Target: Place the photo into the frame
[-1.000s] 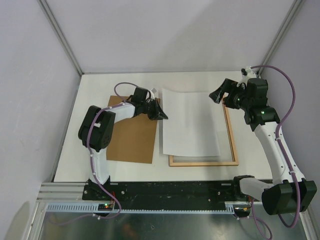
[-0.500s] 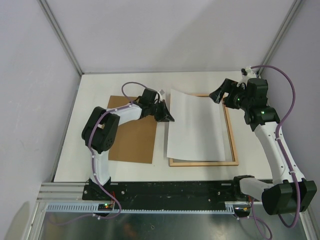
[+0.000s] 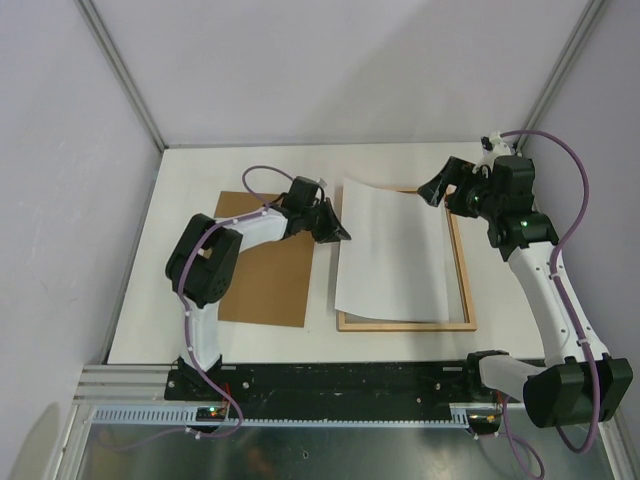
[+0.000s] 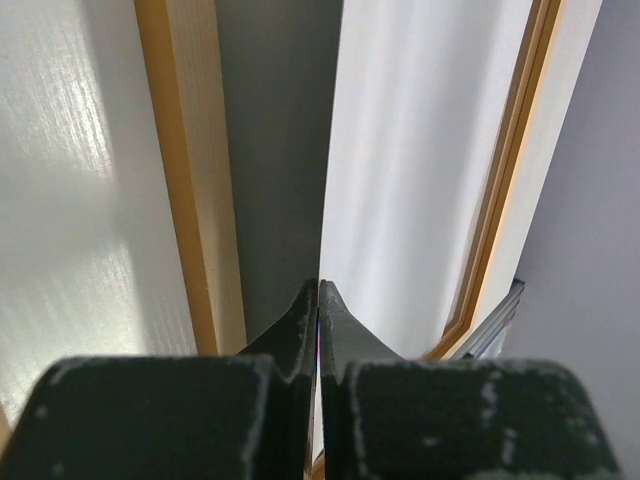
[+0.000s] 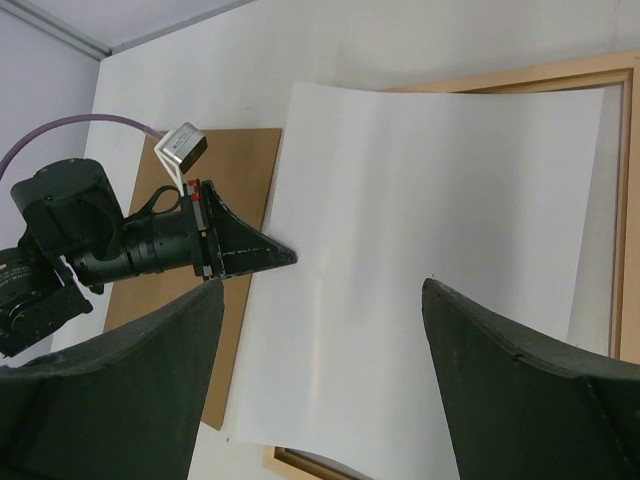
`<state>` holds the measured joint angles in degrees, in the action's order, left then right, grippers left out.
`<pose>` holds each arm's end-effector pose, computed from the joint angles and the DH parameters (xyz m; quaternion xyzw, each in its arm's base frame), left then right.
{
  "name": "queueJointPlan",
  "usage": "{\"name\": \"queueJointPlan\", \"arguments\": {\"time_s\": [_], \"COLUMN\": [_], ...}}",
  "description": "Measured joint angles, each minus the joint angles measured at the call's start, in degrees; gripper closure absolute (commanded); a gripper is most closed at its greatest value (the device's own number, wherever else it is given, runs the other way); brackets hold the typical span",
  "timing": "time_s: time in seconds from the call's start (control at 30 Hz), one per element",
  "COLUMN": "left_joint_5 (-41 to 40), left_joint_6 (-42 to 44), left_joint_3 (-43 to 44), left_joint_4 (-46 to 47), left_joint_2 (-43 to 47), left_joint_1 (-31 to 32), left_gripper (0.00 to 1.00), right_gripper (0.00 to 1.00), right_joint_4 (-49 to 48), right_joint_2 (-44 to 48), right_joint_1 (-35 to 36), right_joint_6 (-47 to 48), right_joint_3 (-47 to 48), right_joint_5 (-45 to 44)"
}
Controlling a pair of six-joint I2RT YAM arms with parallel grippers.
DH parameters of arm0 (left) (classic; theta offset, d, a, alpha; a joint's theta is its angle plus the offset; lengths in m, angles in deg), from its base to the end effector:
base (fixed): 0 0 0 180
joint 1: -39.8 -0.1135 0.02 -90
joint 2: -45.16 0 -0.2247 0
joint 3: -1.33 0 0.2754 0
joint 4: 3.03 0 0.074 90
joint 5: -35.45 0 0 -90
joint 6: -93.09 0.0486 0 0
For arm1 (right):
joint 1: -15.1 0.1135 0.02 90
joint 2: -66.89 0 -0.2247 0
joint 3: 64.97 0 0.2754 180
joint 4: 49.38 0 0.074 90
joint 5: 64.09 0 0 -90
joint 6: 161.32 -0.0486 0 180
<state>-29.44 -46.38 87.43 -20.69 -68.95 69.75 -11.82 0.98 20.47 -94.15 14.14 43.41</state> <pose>0.3687 -0.2362 0.1048 -0.0724 0.9048 -0.3901 0.1547 0.3033 0.0432 0.3319 0.0446 0.8335 0.2545 0.4884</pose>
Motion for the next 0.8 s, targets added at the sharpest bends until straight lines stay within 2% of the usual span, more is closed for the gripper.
{"name": "queueJointPlan", "arguments": {"time_s": [0.23, 0.8], "left_joint_5": [-2.8, -7.7], "left_joint_6": [-3.4, -7.6], "left_joint_3": [-0.4, -8.1], "left_joint_4": [1.9, 8.5], "left_joint_2": [0.0, 2.7], "left_joint_1": [1.2, 2.1], "left_gripper": [1.00, 1.00], "right_gripper": [0.16, 0.16], "right_joint_4": [0.0, 0.0], "right_joint_2": [-0.2, -0.2], "right_joint_1": [0.0, 0.0], "right_joint_6": [0.0, 0.0], "right_joint_3": [0.0, 0.0], "right_joint_5": [0.0, 0.1]}}
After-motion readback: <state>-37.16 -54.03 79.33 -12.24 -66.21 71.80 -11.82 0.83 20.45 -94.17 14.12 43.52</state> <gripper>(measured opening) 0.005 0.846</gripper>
